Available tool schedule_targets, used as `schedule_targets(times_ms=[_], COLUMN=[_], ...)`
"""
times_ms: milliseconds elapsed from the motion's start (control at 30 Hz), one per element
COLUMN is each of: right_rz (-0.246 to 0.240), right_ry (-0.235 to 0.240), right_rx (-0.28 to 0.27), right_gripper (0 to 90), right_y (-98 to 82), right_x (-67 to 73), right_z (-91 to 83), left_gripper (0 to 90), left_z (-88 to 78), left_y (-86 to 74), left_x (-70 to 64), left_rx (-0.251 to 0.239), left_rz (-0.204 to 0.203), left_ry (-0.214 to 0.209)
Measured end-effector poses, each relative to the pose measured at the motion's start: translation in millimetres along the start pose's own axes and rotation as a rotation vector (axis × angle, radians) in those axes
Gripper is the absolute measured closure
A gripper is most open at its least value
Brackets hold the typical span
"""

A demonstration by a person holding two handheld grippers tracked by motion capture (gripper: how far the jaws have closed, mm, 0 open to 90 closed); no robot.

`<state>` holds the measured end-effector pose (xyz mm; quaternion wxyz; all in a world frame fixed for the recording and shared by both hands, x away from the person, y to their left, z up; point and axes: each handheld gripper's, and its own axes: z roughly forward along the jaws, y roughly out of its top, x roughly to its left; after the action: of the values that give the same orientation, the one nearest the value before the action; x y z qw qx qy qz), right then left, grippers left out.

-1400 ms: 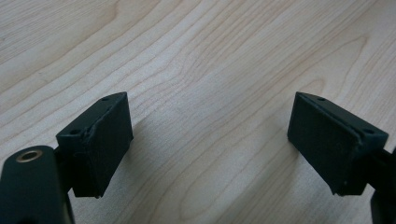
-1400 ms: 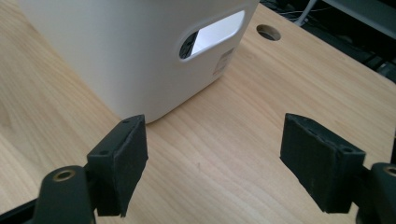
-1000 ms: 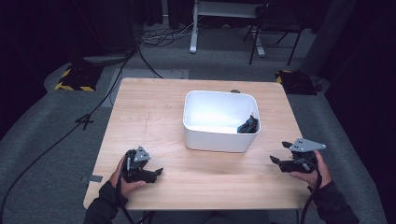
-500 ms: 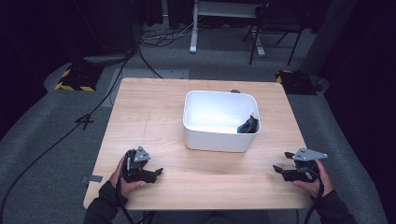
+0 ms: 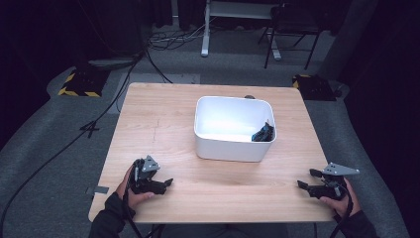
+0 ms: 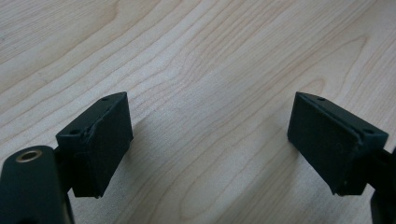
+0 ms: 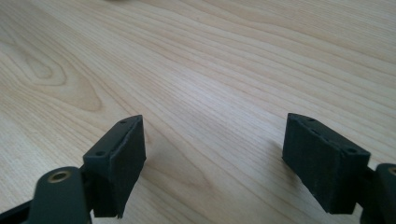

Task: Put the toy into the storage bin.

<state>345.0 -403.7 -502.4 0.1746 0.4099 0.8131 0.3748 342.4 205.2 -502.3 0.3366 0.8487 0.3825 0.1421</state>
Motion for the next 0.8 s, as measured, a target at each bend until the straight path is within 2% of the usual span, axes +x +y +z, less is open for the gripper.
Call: schedule_targets(times_ms=[67, 167, 800], right_rz=[-0.013, -0.011, -0.005], right_ry=[-0.033, -0.028, -0.041], right_rx=[0.011, 0.011, 0.01], right_gripper=[17.9, 18.0, 17.7], right_y=[-0.1, -1.3, -1.6], right_x=[0.3, -2.9, -1.3], right_z=[0.2, -0.3, -0.3], left_gripper=[14.2, 14.2, 14.2], left_z=[0.0, -0.1, 0.1], left_y=[0.0, 0.0, -0.1], left_x=[0.0, 0.1, -0.1], left_rx=[0.0, 0.001, -0.001], left_rz=[0.0, 0.002, 0.0], left_ry=[0.0, 0.001, 0.0])
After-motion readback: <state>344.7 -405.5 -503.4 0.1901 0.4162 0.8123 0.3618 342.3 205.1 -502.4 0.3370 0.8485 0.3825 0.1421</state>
